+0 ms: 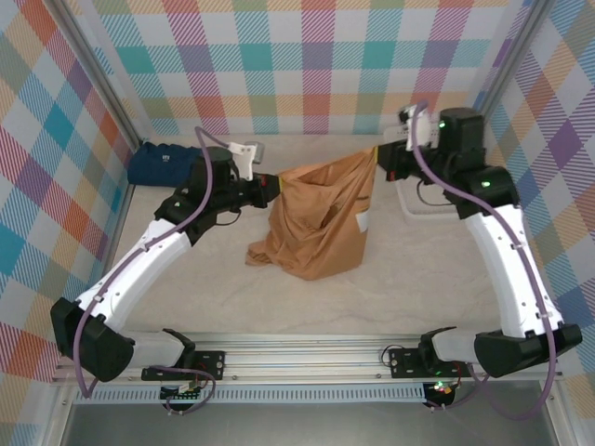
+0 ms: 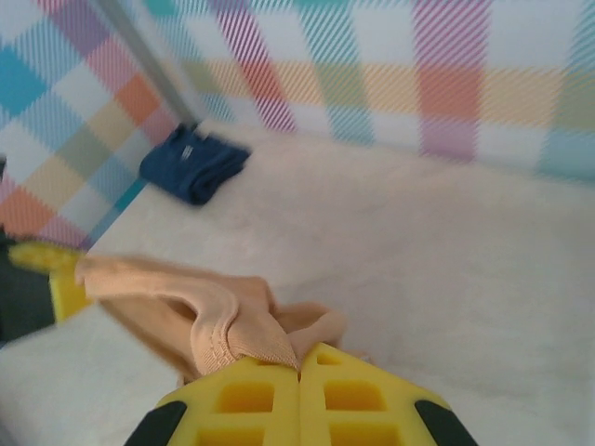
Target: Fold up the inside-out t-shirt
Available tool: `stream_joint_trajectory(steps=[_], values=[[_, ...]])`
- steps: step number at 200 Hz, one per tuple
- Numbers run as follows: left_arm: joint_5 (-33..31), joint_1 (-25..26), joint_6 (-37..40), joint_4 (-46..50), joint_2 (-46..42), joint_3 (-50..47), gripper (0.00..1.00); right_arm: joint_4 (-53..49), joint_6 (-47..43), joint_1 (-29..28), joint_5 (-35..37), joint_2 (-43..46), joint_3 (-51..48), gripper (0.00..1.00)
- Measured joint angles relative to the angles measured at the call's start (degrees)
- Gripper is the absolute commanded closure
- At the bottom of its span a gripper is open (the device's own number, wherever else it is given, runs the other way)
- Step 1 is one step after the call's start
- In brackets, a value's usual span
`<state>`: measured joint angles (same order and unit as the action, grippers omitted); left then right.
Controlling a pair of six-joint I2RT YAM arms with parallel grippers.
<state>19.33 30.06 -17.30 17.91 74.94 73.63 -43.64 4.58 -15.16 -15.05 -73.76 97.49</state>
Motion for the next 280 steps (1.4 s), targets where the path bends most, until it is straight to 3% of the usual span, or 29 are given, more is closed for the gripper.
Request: stream_joint_trajectory(steps=[36,68,108,141,177,208,222,243,267,280], values=[[6.01,8.24,-0.09,-4.42,3.15,11.76,1.0,-1.07,-2.56,1.68,7.26,0.0,19.52,1.0],[3.13,8.24,-0.96,-6.36,-1.46,10.82,1.0,-1.07,-3.17,1.68,5.33,-1.05,29.68,1.0],[-5.05,-0.63,-4.59,-4.9,-8.11,-4.55,1.0,2.49,-1.53,-2.69,-3.3,-5.95,19.56,1.0],[-12.72,-7.1,-6.82,-2.32,-6.6,-23.87,1.0,8.79,1.29,-9.99,-8.41,-22.27,7.45,1.0],[-22.36,-9.75,-7.48,2.32,-5.38,-35.23,0.58,11.67,4.02,-17.42,-13.38,-46.01,5.75,1.0],[-25.86,-9.7,-7.78,2.86,-12.66,-36.87,0.36,10.84,5.33,-20.5,-16.31,-55.23,8.26,1.0],[-24.33,-9.33,-7.56,0.79,-17.09,-37.94,0.31,10.03,5.29,-20.44,-16.41,-56.22,11.08,1.0],[-19.63,-8.76,-7.15,-5.29,-18.32,-40.52,0.32,8.9,5.07,-19.54,-14.91,-56.28,16.76,0.99],[-15.5,-8.35,-5.77,-9.55,-8.94,-39.04,0.35,6.29,3.96,-17.97,-8.76,-56.33,22.88,0.93],[-13.73,-8.04,-4.57,-10.97,-2.1,-36.89,0.35,3.37,3.02,-17.18,-3.17,-57.02,26.64,0.84]])
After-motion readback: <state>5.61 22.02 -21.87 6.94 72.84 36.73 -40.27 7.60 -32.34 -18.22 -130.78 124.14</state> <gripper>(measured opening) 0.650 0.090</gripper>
